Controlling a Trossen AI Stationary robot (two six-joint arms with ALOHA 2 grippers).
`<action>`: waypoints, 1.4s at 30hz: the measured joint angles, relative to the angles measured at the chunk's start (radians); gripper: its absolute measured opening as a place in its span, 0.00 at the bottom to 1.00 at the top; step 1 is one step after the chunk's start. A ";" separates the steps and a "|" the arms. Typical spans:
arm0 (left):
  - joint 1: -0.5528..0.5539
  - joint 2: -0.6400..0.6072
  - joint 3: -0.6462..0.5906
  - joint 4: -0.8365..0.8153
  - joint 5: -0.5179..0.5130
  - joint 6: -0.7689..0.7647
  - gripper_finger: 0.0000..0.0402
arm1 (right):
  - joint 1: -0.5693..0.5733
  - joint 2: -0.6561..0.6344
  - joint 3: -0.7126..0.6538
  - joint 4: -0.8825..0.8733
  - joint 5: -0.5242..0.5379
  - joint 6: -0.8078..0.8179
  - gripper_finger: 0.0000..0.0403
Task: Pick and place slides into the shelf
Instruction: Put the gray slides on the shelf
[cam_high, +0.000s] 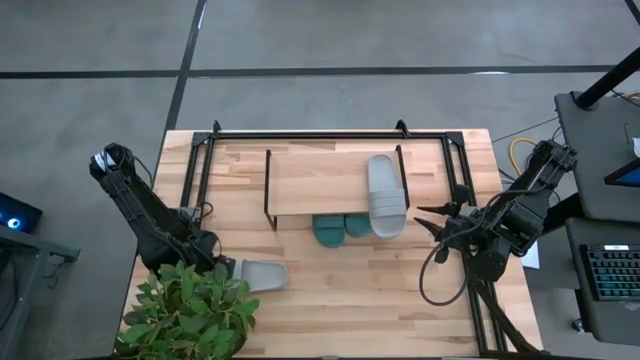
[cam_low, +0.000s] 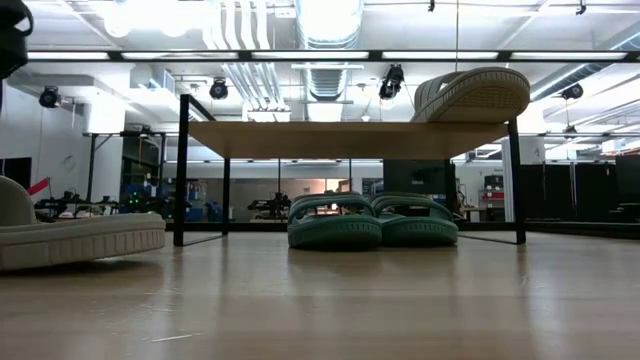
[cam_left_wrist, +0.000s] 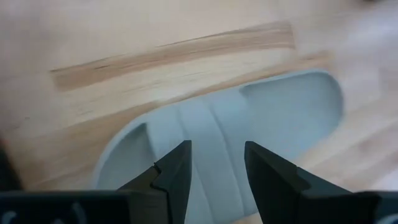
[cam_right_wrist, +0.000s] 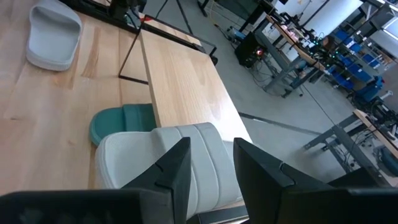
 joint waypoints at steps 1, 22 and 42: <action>-0.004 -0.006 -0.009 0.010 -0.012 0.003 0.33 | 0.000 0.000 0.000 0.000 0.000 0.000 0.28; -0.150 -0.063 -0.144 0.215 -0.056 0.017 0.33 | 0.000 0.000 0.000 0.022 0.001 0.000 0.28; -0.226 -0.062 -0.146 0.212 0.021 0.041 0.33 | 0.000 0.000 0.000 0.029 0.001 0.000 0.28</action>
